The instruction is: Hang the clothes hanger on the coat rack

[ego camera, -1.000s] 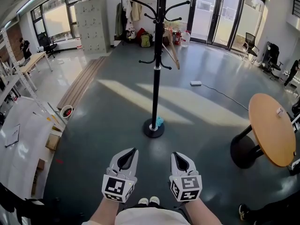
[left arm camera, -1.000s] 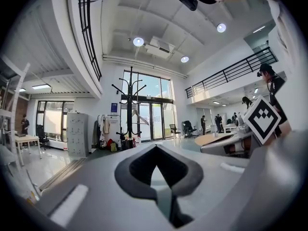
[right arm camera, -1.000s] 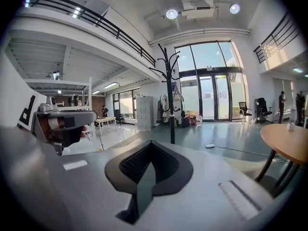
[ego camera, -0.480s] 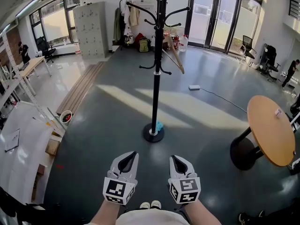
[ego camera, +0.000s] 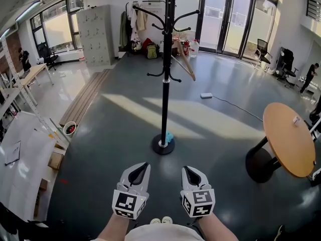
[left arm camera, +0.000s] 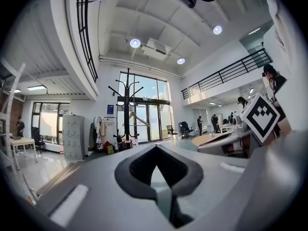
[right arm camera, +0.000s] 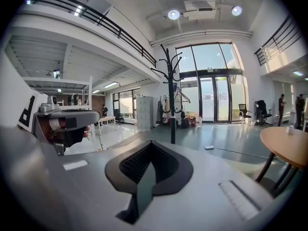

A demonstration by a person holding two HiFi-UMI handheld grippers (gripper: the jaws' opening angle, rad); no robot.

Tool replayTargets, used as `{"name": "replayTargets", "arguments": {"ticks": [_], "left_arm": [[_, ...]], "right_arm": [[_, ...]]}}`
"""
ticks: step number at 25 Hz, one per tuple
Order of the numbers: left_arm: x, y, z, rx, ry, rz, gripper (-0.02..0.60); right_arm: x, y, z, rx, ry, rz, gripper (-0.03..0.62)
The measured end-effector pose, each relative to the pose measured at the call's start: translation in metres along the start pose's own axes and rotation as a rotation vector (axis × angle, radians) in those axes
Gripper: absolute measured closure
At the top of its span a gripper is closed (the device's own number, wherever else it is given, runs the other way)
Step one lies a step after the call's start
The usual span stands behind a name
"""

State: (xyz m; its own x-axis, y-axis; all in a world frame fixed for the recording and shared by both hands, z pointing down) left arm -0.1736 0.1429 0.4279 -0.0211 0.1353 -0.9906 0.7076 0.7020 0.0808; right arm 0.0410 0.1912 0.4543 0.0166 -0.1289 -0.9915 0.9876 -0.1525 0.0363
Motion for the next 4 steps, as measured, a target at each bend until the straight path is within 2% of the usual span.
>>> {"name": "replayTargets", "arguments": {"ticks": [4], "left_arm": [[-0.0029,-0.0002,-0.001,-0.003,-0.001,0.003,0.581]], "right_arm": [[-0.0018,-0.0006,0.0007,-0.001,-0.005,-0.002,0.568]]}}
Point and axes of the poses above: the fingertips, and each gripper's own axes: z forward along the fingers, y to its right, x out of its top, the point moved 10 cm from there along -z, backward along the fingers, and after that the axes turned 8 degrees about y, right-handed, at the moved point
